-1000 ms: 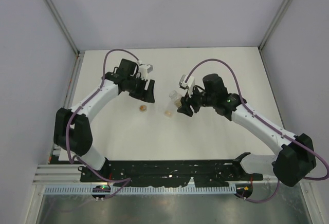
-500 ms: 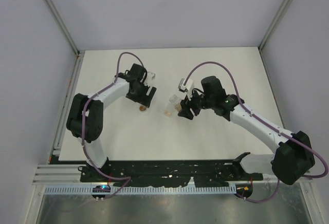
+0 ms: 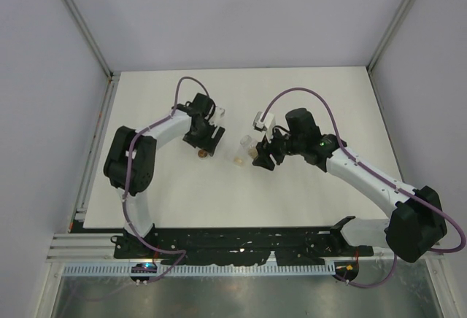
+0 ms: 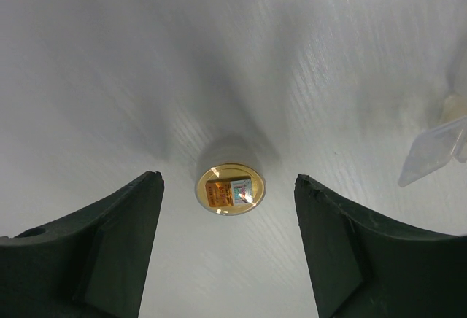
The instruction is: Sort the pills into containers
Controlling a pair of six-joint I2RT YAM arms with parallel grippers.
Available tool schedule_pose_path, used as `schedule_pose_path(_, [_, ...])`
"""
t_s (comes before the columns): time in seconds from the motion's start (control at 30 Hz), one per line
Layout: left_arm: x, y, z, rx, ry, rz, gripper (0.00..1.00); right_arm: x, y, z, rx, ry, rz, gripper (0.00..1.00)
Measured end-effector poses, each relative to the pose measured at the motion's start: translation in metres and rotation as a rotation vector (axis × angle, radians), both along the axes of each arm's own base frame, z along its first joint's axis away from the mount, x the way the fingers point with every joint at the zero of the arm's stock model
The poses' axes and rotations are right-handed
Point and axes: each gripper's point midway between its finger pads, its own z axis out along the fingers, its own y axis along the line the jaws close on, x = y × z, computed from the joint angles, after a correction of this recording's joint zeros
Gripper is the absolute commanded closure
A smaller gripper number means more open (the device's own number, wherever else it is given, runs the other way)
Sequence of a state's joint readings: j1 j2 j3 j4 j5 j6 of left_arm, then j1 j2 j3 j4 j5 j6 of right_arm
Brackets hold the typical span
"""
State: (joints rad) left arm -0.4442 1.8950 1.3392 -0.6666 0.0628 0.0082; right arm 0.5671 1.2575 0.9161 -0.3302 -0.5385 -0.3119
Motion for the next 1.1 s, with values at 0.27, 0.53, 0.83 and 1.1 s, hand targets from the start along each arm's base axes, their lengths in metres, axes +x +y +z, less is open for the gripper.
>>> schedule_pose_path(0.27, [-0.002,0.001,-0.006,0.024,0.026,-0.002,0.31,-0.001,0.000,0.000,0.003,0.003,0.003,0.94])
schedule_pose_path(0.53, [-0.005,0.002,-0.010,0.033,0.045,0.016,0.36,0.000,0.000,0.000,0.005,0.003,0.002,0.94])
schedule_pose_path(0.83, [-0.008,0.001,-0.012,0.036,0.057,0.025,0.44,0.000,0.000,0.001,0.007,0.005,0.004,0.95])
schedule_pose_path(1.1, [-0.009,0.001,-0.016,0.040,0.071,0.023,0.61,0.000,0.000,0.001,0.007,0.005,0.004,0.94])
